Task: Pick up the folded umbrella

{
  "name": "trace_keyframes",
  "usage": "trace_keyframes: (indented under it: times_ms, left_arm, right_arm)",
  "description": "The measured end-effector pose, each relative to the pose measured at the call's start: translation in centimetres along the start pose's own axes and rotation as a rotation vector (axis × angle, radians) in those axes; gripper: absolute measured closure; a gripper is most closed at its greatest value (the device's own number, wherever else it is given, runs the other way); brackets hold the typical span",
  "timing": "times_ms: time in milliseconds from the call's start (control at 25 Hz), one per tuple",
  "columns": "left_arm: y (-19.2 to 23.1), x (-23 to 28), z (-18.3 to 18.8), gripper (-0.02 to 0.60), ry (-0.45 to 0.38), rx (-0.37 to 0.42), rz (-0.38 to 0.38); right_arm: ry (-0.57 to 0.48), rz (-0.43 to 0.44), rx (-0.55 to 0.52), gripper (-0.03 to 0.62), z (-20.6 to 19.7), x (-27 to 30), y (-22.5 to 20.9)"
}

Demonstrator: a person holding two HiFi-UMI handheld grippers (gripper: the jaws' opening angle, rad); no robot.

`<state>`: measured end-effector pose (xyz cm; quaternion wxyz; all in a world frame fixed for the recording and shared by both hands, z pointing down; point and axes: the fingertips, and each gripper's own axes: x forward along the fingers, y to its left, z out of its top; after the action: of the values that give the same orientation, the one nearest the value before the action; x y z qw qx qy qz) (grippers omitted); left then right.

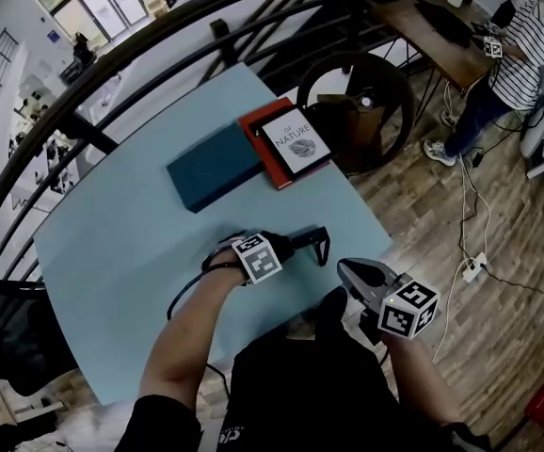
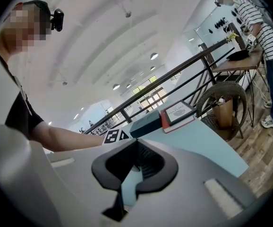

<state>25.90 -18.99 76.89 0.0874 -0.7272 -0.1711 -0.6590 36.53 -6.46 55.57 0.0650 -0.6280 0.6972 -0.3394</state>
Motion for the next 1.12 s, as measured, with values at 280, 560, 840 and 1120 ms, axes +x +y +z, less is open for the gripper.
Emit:
trace_keyframes:
  times_ms: [280,560,840,1120]
  left_arm:
    - [-0.9,-0.2,0.4,0.299,0.022,0.036,0.036]
    - [-2.2,-0.4,0.6,0.311,-0.019,-0.066,0.03]
    - [-3.3,-1.8,1.8,0.311,-0.154,-0.283,0.042]
    - [-5.4,-6.6,0.2,0.311,-0.274,-0.477,0.108]
  right_arm:
    - [0.007,0.065,-0.014,0.592,2.1,0.6,-0.4]
    - [0.024,0.133,-0.032,0.592,2.6,-0.3,-0.5]
    - [0.076,0.194,-0.03,0.592,2.4,-1.2,-2.7]
    - [0.086,0.281,-0.046,0.592,3.3,-0.3,-1.6]
